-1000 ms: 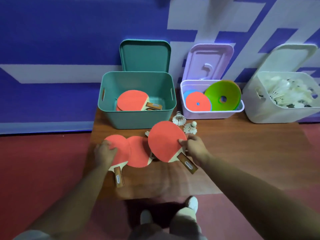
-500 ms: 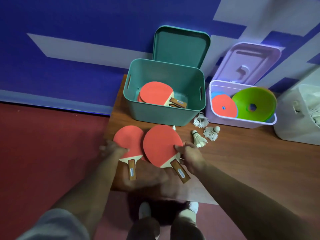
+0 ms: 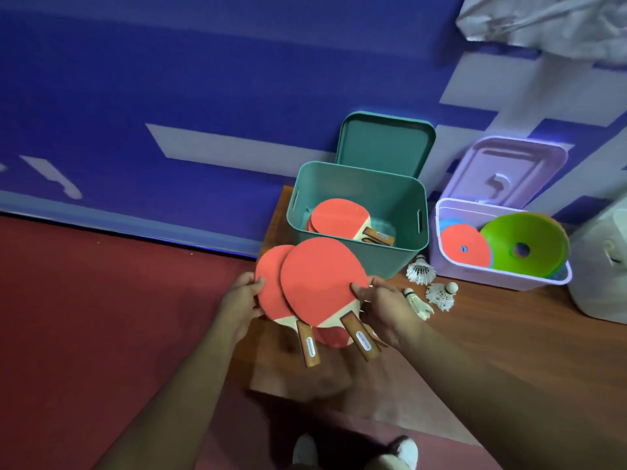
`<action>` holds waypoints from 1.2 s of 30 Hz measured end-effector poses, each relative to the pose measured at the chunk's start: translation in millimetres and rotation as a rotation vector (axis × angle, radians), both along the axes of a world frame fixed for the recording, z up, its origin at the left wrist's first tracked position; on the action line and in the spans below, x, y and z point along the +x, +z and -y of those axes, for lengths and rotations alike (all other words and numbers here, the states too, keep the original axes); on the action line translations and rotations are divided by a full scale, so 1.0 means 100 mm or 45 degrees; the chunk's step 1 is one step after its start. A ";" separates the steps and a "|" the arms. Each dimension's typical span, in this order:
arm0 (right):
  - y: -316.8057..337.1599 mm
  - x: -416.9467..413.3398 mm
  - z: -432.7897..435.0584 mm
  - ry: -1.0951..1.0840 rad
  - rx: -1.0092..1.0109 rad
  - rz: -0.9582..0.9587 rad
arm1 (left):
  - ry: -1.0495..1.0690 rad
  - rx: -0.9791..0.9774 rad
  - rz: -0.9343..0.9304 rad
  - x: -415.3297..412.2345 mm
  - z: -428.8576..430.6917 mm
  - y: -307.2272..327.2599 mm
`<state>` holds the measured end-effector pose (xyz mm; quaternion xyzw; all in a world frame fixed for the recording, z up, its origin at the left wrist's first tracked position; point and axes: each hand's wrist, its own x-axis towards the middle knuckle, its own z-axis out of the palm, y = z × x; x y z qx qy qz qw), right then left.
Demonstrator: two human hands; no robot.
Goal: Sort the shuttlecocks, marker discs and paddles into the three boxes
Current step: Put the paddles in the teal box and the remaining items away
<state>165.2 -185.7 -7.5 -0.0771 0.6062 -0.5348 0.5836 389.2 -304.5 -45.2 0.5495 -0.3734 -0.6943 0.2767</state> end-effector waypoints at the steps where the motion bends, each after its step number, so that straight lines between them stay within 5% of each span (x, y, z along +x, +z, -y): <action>1: 0.10 0.02 0.05 -0.017 -0.061 0.022 | -0.012 -0.029 -0.067 -0.01 0.01 0.14; 7: 0.70 0.01 0.34 -0.181 -0.261 -0.061 | -0.024 -0.164 -0.524 -0.23 0.16 0.87; 11: 0.87 -0.20 0.58 -0.174 -0.145 -0.576 | -0.012 -0.234 -0.534 -0.61 0.28 1.22; 16: 0.98 -0.67 0.85 -0.026 -0.152 -0.639 | -0.106 -0.296 -0.562 -1.09 0.48 1.46; 22: 0.84 -1.24 1.19 0.251 -0.069 -0.891 | -0.189 -0.240 -0.190 -1.53 1.05 1.26; 29: 0.39 -1.79 1.56 1.082 0.122 -1.344 | -0.060 0.051 -0.069 -1.94 1.43 0.46; 33: 0.05 -1.90 1.75 1.225 0.178 -1.530 | -0.032 0.115 0.061 -2.09 1.50 0.07; 36: -0.20 -1.87 1.81 1.300 0.180 -1.545 | -0.180 -0.066 0.464 -2.07 1.63 -0.27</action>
